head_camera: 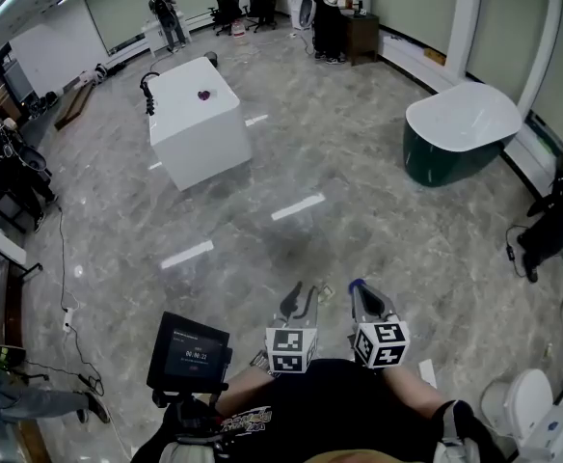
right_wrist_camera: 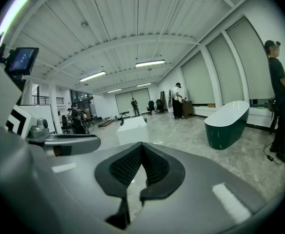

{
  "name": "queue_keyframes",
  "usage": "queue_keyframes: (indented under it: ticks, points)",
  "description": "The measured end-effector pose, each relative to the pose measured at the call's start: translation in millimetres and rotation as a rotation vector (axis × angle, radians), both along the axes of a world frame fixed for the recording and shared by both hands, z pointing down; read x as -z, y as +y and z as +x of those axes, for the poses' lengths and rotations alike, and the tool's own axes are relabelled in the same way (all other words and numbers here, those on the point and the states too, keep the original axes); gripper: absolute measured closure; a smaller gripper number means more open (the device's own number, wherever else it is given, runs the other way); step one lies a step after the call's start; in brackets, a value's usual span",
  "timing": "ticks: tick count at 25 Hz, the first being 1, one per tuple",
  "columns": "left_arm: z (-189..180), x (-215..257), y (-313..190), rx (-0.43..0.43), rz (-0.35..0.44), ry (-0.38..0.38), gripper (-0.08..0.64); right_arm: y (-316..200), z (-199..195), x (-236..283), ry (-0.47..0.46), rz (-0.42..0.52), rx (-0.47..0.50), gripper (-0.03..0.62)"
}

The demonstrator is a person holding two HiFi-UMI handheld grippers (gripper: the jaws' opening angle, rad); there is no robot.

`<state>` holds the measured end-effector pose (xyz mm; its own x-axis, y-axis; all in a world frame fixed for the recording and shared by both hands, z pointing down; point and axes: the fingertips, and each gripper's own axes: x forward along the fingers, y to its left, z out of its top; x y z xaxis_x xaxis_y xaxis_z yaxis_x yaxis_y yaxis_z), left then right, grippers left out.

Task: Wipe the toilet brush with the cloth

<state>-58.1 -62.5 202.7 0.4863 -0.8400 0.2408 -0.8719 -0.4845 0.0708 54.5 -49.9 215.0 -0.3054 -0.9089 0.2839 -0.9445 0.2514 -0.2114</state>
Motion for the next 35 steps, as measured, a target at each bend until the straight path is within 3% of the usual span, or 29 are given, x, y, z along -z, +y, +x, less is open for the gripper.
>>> queue_keyframes:
  ticks: [35]
  points:
    - [-6.1,-1.9,-8.6,0.013,-0.017,-0.003,0.443,-8.6,-8.6,1.6,-0.005,0.003,0.03,0.592]
